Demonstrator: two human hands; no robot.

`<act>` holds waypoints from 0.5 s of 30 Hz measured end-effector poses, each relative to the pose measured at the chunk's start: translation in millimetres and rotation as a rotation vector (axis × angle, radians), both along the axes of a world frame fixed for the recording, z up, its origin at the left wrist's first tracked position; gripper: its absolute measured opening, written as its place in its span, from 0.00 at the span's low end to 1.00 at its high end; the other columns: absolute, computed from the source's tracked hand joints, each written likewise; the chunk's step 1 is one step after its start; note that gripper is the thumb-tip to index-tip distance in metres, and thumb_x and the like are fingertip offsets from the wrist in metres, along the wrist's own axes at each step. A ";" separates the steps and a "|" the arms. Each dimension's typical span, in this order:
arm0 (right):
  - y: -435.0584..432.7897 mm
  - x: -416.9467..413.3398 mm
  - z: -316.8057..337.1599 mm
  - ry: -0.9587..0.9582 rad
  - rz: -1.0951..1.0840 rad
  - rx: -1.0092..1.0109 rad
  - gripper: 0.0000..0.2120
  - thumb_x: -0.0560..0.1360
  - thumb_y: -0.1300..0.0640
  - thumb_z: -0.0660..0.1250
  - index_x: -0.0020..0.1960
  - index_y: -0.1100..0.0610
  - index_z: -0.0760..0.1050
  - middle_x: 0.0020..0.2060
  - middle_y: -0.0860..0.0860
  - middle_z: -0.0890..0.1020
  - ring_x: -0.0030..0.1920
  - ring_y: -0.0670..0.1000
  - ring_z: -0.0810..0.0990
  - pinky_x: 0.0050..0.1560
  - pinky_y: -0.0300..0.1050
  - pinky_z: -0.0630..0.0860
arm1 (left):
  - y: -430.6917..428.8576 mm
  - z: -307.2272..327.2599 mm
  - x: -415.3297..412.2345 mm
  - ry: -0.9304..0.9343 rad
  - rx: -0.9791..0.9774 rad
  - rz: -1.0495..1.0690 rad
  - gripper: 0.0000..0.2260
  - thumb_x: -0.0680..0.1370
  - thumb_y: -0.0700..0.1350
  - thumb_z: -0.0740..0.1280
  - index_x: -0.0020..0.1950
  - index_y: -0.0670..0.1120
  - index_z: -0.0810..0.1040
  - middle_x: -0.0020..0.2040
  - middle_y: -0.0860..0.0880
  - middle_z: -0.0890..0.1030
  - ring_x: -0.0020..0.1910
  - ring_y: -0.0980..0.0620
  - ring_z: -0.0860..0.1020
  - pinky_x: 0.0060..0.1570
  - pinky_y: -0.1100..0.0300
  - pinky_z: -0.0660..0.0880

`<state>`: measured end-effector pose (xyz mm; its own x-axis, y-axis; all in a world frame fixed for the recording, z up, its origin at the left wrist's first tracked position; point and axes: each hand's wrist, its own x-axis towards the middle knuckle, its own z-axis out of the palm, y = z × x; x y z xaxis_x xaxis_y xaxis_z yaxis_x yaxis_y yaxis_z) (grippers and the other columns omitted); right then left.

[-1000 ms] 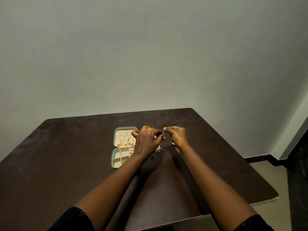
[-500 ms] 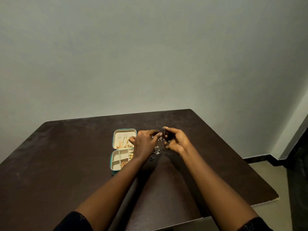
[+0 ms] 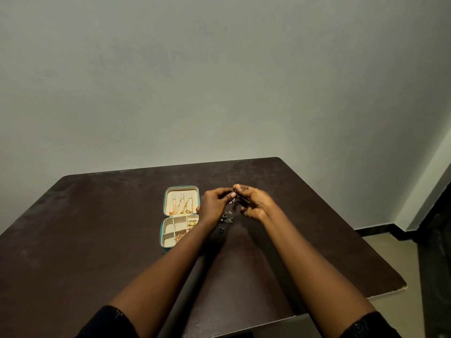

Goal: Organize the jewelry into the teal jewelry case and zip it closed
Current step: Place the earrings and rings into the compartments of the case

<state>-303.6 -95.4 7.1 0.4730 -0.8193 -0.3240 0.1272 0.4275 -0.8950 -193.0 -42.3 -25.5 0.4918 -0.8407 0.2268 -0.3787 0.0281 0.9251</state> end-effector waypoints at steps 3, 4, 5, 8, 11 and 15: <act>0.7 -1.3 0.8 0.068 0.017 -0.122 0.09 0.76 0.64 0.64 0.39 0.55 0.76 0.32 0.49 0.78 0.33 0.45 0.72 0.31 0.38 0.61 | -1.5 1.0 4.0 -0.051 0.052 0.042 0.06 0.73 0.46 0.71 0.49 0.49 0.84 0.45 0.50 0.85 0.48 0.51 0.82 0.57 0.45 0.74; 0.2 -1.9 1.4 0.095 0.026 -0.186 0.09 0.75 0.65 0.64 0.39 0.55 0.76 0.33 0.50 0.78 0.33 0.46 0.73 0.31 0.38 0.61 | -2.0 1.4 5.7 -0.068 0.069 0.054 0.06 0.73 0.47 0.71 0.48 0.49 0.84 0.44 0.50 0.85 0.48 0.51 0.82 0.58 0.45 0.74; -0.4 -2.4 2.1 0.117 0.036 -0.247 0.09 0.75 0.65 0.65 0.38 0.55 0.76 0.34 0.51 0.78 0.34 0.46 0.73 0.31 0.38 0.62 | -2.6 2.1 7.3 -0.081 0.077 0.063 0.06 0.73 0.48 0.71 0.47 0.50 0.84 0.44 0.50 0.85 0.48 0.51 0.82 0.58 0.44 0.73; -2.8 -2.3 5.3 0.165 0.045 -0.391 0.11 0.76 0.67 0.64 0.37 0.55 0.75 0.34 0.50 0.78 0.35 0.45 0.74 0.33 0.38 0.65 | -2.5 7.0 10.5 -0.077 0.061 0.040 0.07 0.74 0.49 0.70 0.47 0.48 0.84 0.44 0.49 0.85 0.48 0.50 0.82 0.57 0.45 0.74; -6.0 0.2 6.9 0.146 0.038 -0.450 0.13 0.77 0.68 0.62 0.37 0.55 0.73 0.34 0.49 0.76 0.35 0.44 0.73 0.35 0.38 0.67 | -2.5 13.7 15.9 -0.091 0.065 -0.031 0.08 0.75 0.49 0.69 0.48 0.47 0.84 0.47 0.47 0.85 0.49 0.51 0.81 0.56 0.47 0.76; -12.9 0.2 2.2 0.089 0.001 -0.422 0.14 0.77 0.69 0.60 0.37 0.55 0.72 0.35 0.49 0.75 0.36 0.44 0.73 0.37 0.36 0.69 | -5.6 16.5 35.7 -0.284 0.236 0.099 0.09 0.77 0.50 0.66 0.55 0.54 0.82 0.54 0.52 0.83 0.57 0.51 0.78 0.65 0.43 0.61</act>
<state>-303.3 -108.3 9.3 0.4591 -0.8884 0.0000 0.0416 0.0215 -0.9989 -157.3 -47.8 -9.0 0.5188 -0.8375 0.1713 -0.6110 -0.2232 0.7595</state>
